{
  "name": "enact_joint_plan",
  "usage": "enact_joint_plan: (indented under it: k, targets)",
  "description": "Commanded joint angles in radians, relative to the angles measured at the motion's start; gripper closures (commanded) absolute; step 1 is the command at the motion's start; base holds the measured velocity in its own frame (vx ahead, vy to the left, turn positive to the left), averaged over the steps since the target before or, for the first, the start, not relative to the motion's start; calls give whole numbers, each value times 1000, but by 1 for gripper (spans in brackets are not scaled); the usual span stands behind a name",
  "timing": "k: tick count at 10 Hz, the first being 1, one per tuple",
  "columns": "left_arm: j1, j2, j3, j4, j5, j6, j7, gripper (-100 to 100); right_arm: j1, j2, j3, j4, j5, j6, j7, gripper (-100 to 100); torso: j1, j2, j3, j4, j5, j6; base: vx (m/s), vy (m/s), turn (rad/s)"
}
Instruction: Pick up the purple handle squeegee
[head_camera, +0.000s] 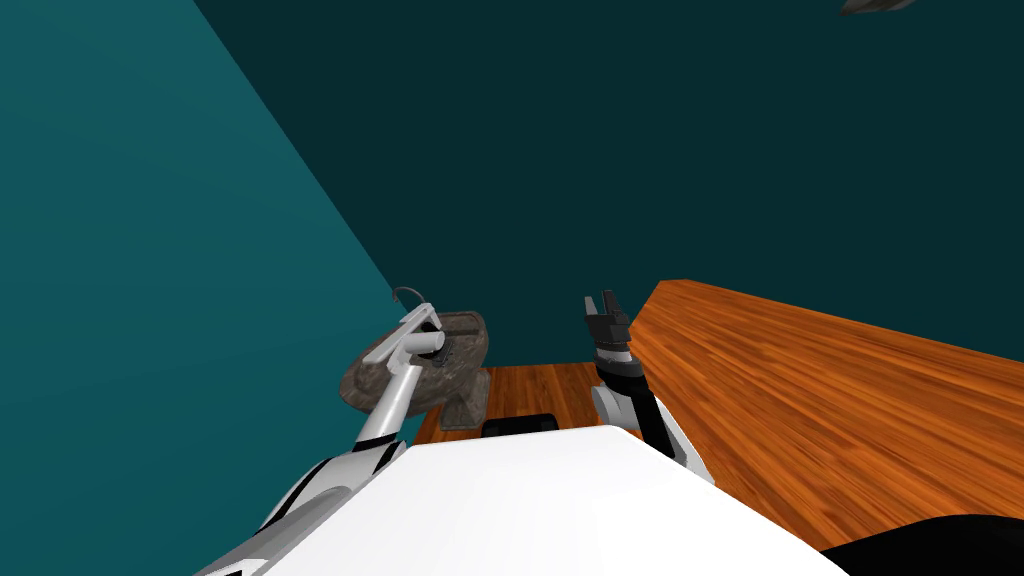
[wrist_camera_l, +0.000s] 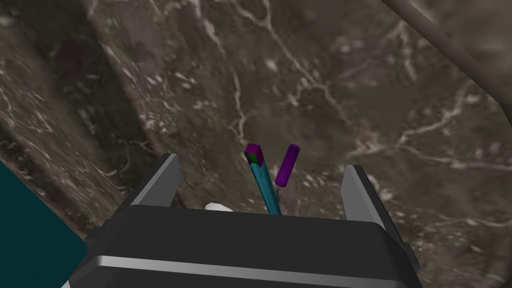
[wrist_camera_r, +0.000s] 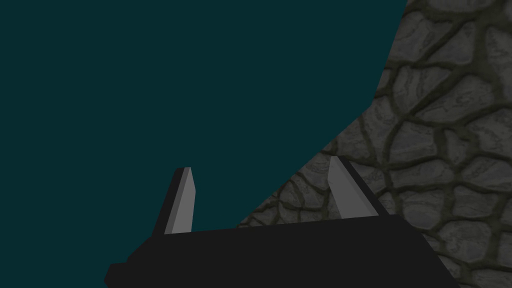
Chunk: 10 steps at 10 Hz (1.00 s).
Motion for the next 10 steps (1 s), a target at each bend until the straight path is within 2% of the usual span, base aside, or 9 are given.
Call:
enact_joint_plan:
  k: [1, 3, 4, 8, 9, 10]
  targets:
    - [-14, 3, 3, 12, 5, 50, -7, -100, 0, 0, 0, 0, 0, 0, 0, 0, 0, 0, 0, 0, 0, 0, 49, 21, 12]
    - [-26, 4, 5, 24, 10, 101, -12, -100, 0, 0, 0, 0, 0, 0, 0, 0, 0, 1, 0, 0, 0, 0, 41, 33, 11]
    - [-26, 4, 5, 24, 10, 111, -12, -100, 0, 0, 0, 0, 0, 0, 0, 0, 0, 1, 0, 0, 0, 0, 34, 37, 4]
    - [-56, 8, 10, 53, 21, 227, -25, -100, 0, 0, 0, 0, 0, 0, 0, 0, 0, 0, 0, 0, 0, 0, 55, 42, 14]
    - [-60, 8, 10, 56, 22, 240, -27, -100, 0, 0, 0, 0, 0, 0, 0, 0, 1, 0, 0, 0, 0, 0, 41, 36, 5]
    - [-60, 9, 10, 56, 22, 229, -26, -100, 0, 0, 0, 0, 0, 0, 0, 0, 0, 1, 0, 0, 0, 0, 16, 12, 0]
